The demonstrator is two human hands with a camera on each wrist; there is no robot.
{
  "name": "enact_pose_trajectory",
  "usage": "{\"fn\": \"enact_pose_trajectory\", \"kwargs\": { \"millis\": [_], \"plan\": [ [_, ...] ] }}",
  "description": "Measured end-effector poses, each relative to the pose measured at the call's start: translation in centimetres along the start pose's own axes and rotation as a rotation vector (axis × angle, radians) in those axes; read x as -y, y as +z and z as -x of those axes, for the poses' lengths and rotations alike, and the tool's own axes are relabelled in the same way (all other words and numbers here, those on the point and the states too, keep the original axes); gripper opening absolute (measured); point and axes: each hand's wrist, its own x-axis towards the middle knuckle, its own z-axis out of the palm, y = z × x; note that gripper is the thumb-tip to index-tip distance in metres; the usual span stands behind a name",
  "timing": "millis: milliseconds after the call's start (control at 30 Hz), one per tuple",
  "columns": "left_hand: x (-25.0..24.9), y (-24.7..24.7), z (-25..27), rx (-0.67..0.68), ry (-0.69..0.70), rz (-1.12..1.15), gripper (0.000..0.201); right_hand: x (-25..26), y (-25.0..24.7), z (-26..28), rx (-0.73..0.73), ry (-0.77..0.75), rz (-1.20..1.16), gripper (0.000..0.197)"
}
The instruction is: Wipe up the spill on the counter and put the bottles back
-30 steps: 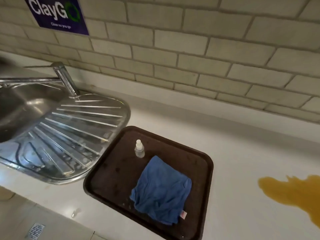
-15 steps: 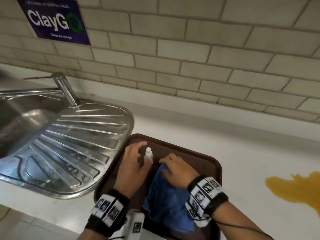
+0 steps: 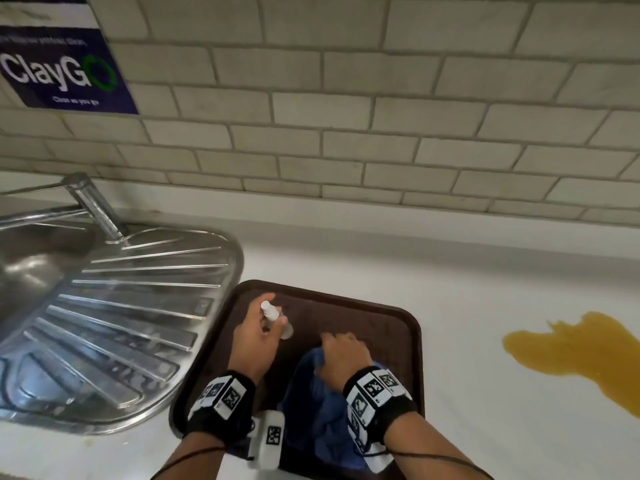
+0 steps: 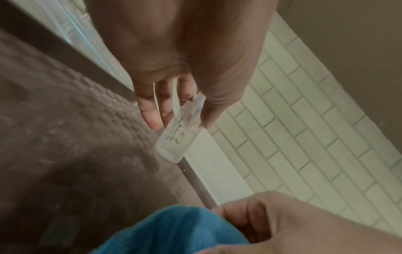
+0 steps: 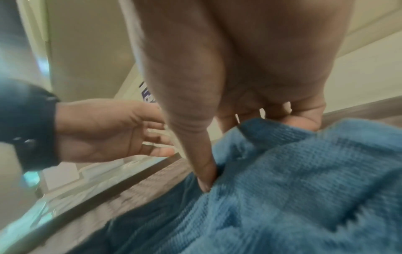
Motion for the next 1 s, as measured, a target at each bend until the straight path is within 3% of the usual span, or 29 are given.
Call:
{"fn": "enact_pose_trajectory", "kwargs": {
  "millis": [167,267,367,500,733,1000],
  "plan": [
    [-0.1,-1.9,1.5,-0.029,0.092,0.142,0.056,-0.8,-1.7,1.4,0.029,-0.083,-0.25,0.031],
    [-1.9,-1.8,3.9,-0.003,0.151,0.157,0.051,-2.1,-3.2,4.0,0.017,-0.178,-0.406,0.019],
    [-4.7,-0.8,7.2,0.022,0.214,0.178,0.043,-3.8,-4.1,7.2,-0.102,-0.27,-0.428,0.018],
    [-8.7,1.9,11.8,0.07,0.212,0.263,0.059,-6.5,-4.9,12.0,-0.287,-0.279,-0.542,0.017],
    [-13.9,10.1,17.9,0.22,0.223,0.235,0.049,-14.4,-4.6,20.3,-0.386,-0.105,-0.842,0.021],
    [-18.8,19.9,19.8,0.237,0.282,-0.014,0.046,-24.3,-3.4,29.7,-0.511,0.14,-1.026,0.026]
  ]
}}
